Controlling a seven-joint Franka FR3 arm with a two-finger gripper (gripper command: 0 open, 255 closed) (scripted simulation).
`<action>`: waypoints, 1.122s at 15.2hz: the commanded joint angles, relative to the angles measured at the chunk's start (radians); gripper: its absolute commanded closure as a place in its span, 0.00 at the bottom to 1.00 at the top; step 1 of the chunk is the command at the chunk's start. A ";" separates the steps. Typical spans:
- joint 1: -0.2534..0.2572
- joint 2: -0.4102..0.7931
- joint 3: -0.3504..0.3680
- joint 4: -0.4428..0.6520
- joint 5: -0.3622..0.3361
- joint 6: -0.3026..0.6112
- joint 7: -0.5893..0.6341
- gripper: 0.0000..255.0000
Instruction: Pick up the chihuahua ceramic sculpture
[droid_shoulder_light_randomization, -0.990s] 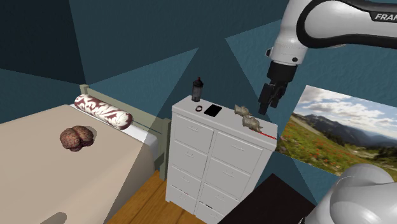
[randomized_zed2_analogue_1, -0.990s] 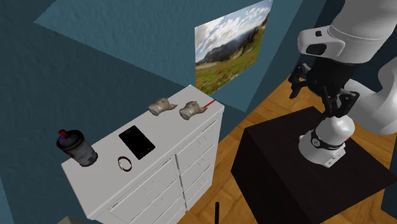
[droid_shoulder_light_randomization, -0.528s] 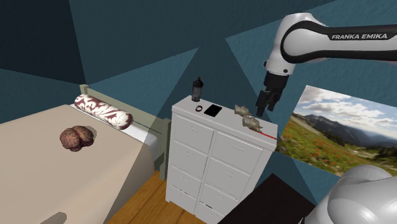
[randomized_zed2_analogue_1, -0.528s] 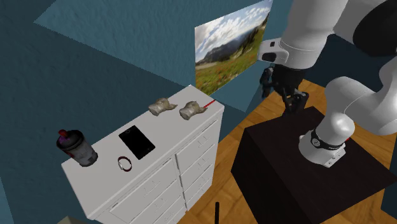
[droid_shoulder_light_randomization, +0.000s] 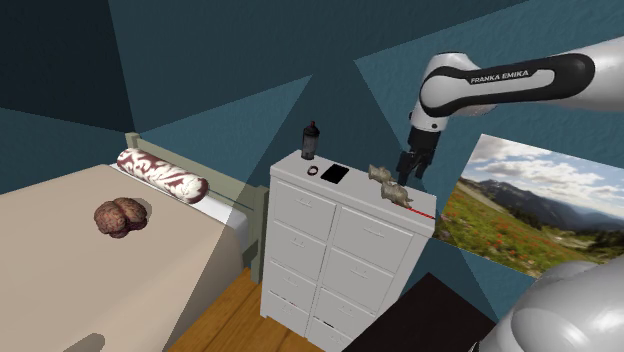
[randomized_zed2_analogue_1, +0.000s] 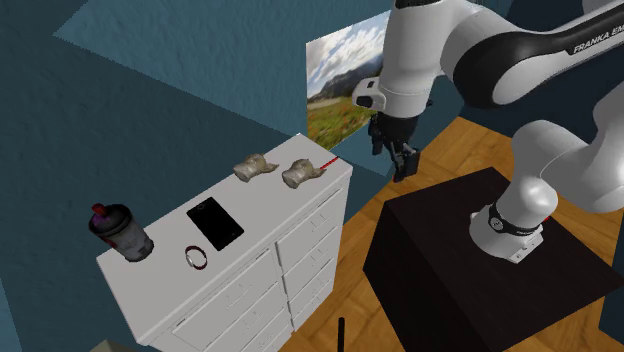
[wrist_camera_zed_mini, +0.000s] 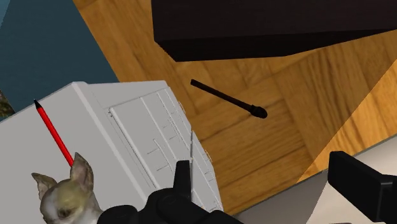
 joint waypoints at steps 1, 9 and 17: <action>-0.014 0.061 -0.031 0.011 -0.004 0.048 -0.028 0.00; -0.059 0.324 -0.128 0.127 0.032 0.179 -0.139 0.00; -0.130 0.614 -0.182 0.314 0.132 0.251 -0.263 0.00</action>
